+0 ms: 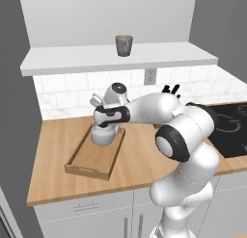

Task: Pick the kettle from the counter and place it on the tray. Then pick the mug from the cabinet and place it on the tray. Then close the cabinet doors.

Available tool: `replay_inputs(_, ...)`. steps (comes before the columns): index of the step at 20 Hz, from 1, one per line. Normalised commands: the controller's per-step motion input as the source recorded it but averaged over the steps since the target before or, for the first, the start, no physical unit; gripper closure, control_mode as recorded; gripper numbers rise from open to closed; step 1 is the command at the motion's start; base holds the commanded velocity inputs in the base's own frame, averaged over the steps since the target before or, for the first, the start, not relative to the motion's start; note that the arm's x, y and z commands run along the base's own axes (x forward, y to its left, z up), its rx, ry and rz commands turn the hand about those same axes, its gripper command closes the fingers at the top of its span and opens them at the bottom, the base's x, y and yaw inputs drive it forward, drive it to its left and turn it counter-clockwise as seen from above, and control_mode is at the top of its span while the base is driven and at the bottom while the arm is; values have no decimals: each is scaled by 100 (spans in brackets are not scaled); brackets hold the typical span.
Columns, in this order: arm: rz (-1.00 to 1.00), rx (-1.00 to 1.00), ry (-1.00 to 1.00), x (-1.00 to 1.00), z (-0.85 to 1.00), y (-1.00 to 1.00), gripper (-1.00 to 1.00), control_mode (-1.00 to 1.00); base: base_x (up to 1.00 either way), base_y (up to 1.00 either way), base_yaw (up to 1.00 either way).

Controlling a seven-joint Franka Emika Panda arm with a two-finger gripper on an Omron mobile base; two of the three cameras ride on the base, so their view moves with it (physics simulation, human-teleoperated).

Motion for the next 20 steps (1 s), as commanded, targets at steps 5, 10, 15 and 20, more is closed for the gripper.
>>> replay_inputs(5,0,0,0,1,-7,0,100,-100,0,0,0)
replay_inputs(10,0,0,0,0,-3,0,-100,-100,0,0,0)
replay_inputs(15,0,0,-1,-8,0,0,-100,-100,0,0,0)
replay_inputs(20,0,1,-1,-35,0,-2,-100,-100,0,0,0)
